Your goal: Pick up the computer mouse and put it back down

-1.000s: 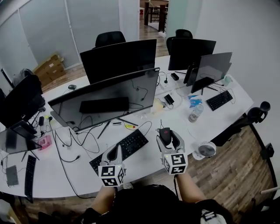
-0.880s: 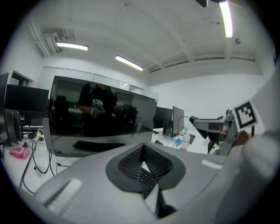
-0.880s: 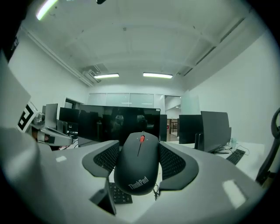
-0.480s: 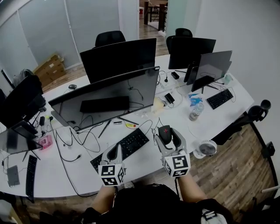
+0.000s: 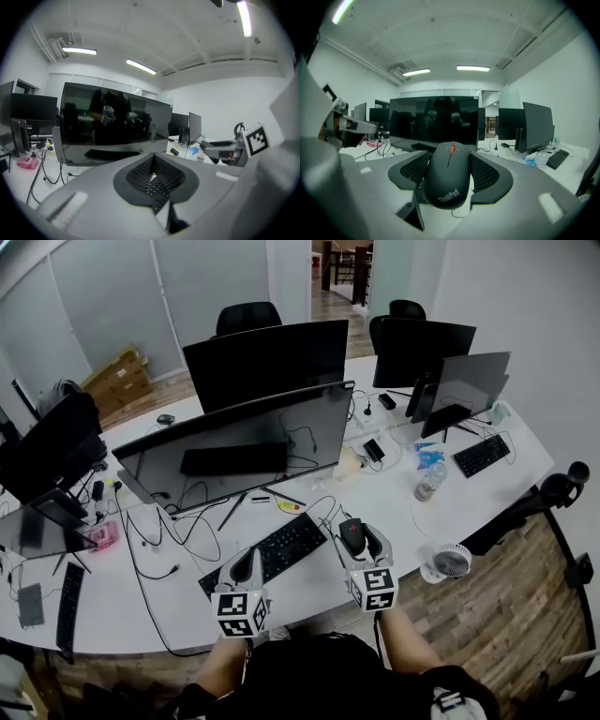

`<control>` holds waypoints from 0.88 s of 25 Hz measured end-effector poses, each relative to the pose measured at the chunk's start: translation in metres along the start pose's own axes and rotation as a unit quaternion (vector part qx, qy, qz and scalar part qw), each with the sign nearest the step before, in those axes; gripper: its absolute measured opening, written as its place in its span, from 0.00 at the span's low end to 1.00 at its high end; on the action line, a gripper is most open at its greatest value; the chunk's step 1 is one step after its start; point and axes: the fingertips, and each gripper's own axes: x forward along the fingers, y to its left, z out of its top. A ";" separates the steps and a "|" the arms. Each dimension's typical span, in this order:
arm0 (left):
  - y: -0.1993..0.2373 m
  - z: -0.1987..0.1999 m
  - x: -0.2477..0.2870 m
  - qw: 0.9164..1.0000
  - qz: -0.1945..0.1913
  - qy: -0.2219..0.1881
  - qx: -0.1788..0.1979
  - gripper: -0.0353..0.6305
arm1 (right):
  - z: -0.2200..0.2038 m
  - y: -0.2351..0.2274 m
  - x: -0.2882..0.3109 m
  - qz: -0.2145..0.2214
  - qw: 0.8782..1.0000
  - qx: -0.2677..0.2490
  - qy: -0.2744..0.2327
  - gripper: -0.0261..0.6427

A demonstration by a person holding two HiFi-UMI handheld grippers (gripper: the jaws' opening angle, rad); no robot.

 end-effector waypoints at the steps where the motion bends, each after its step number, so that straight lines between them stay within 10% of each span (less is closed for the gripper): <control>1: 0.001 -0.001 -0.001 1.000 0.003 0.001 0.000 0.13 | -0.014 0.000 0.004 0.002 1.000 -0.005 0.014 0.45; 22: 0.018 -0.017 -0.017 0.998 0.055 0.018 -0.007 0.13 | -0.252 -0.025 0.034 0.057 0.961 -0.039 0.266 0.45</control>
